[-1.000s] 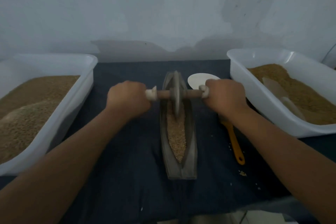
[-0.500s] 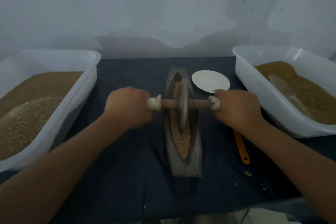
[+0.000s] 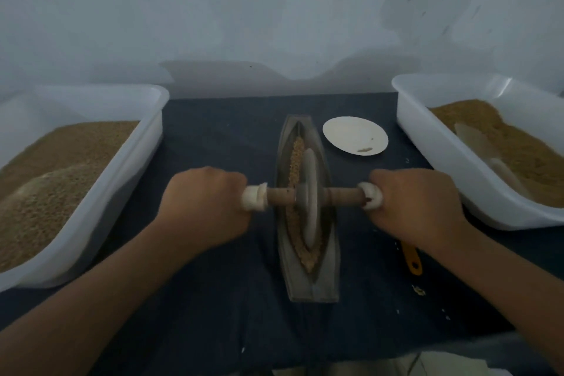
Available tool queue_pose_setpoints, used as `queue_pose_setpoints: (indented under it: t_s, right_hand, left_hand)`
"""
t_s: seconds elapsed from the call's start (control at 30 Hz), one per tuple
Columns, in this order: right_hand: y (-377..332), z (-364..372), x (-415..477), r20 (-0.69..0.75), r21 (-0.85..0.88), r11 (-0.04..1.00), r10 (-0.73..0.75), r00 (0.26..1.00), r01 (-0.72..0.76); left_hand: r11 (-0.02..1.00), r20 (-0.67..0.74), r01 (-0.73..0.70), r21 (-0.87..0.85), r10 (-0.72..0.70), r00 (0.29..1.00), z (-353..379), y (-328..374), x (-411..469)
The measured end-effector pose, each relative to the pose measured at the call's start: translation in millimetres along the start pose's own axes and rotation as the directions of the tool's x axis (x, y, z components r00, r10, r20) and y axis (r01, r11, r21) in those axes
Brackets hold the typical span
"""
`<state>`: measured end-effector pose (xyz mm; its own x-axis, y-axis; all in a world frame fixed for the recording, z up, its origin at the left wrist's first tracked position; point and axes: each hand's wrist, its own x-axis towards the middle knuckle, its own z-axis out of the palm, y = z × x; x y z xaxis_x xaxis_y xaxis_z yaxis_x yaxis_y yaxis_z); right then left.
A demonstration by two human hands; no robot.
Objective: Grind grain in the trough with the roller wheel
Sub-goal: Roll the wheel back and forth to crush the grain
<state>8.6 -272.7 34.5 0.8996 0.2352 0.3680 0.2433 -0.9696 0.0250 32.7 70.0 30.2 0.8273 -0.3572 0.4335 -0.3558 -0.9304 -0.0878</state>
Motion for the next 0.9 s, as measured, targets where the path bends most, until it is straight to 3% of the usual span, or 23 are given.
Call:
queue_pose_setpoints:
  t_s: [0.07, 0.2, 0.3, 0.43, 0.53, 0.6, 0.73, 0.9]
  right_hand:
    - [0.2, 3.9, 19.6, 0.086, 0.029, 0.999, 0.031, 0.996, -0.034]
    - [4.4, 21.4, 85.9, -0.062, -0.080, 0.987, 0.136, 0.989, -0.140]
    - [0.0, 18.4, 104.5, -0.038, -0.126, 0.972, 0.197, 0.980, -0.200]
    - [-2.8, 1.7, 66.5, 0.087, -0.063, 0.995, 0.087, 0.992, -0.081]
    - [-8.2, -14.1, 21.7, -0.018, -0.047, 0.997, -0.070, 0.997, 0.069]
    - [-8.8, -15.3, 4.8, -0.066, -0.002, 0.995, -0.100, 0.993, 0.100]
    - [-0.8, 8.4, 35.3, 0.025, -0.015, 0.999, 0.046, 0.999, -0.046]
    - [1.9, 23.0, 90.3, -0.003, -0.040, 0.975, 0.218, 0.976, -0.218]
  left_hand:
    - [0.999, 0.108, 0.048, -0.003, -0.047, 0.993, 8.8, -0.5, 22.5]
    - [0.985, 0.178, 0.171, 0.010, -0.170, 0.969, 26.7, -7.6, 94.5]
    - [0.977, 0.179, 0.212, -0.018, -0.205, 0.962, 26.6, -6.5, 110.3]
    - [0.982, 0.167, 0.172, -0.075, -0.157, 0.973, 18.7, -2.9, 52.7]
    - [0.993, 0.074, 0.045, -0.112, -0.037, 0.997, 8.1, -4.1, -8.0]
    - [0.993, 0.020, -0.019, -0.118, 0.021, 1.000, 4.4, -5.8, -21.7]
    - [0.998, 0.082, 0.058, -0.006, -0.057, 0.995, 13.2, -0.9, 28.5]
    - [0.989, 0.153, 0.146, 0.024, -0.148, 0.977, 12.1, 2.8, 105.5]
